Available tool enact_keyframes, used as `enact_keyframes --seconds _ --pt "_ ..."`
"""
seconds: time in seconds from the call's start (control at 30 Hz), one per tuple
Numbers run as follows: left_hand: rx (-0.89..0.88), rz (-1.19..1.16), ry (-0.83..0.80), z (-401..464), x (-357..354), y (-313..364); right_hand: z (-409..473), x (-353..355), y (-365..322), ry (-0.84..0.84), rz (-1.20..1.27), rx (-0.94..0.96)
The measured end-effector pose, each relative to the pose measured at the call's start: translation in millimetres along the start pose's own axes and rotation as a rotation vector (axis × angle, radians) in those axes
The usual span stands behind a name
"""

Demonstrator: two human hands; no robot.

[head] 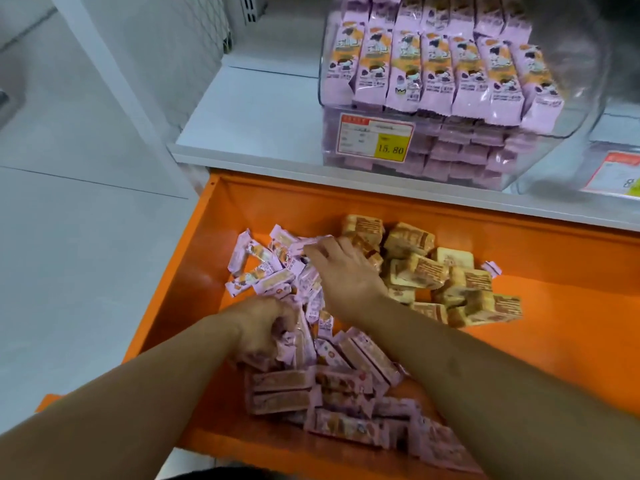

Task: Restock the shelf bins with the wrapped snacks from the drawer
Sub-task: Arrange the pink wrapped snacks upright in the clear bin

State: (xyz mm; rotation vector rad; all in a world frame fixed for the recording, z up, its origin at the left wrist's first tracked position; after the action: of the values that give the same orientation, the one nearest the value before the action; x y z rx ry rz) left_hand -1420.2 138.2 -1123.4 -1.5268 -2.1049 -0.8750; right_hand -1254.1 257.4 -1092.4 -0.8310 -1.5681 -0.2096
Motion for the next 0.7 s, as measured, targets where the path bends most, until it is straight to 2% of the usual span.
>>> enact_keyframes --seconds 0.17,0.23,0.33,0.53,0.7 --pt "-0.015 -0.148 -0.003 8 -7 -3 30 -2 -7 -0.003 -0.305 -0.071" --pt "0.001 -0.260 0.059 5 -8 -4 35 -3 -4 -0.035 -0.369 -0.102" --pt "0.026 -0.379 0.194 -1 1 -6 33 0 3 0.007 -0.395 -0.053" --pt "0.094 -0.780 0.394 -28 30 3 3 23 15 0.207 -0.090 -0.033" --pt "0.033 -0.822 0.488 -69 64 37 -47 89 19 0.234 0.387 -0.143"
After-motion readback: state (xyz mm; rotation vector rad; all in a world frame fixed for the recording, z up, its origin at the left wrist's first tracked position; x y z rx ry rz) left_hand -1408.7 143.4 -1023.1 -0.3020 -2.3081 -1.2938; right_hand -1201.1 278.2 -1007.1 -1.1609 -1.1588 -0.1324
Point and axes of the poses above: each hand's wrist, its own z-axis towards the middle knuckle, its own x-axis out of the back of the hand, y = z × x, the point moved 1 cm from there along z, towards the middle knuckle, and after that the axes turned 6 degrees about z, right-handed, at the moved point
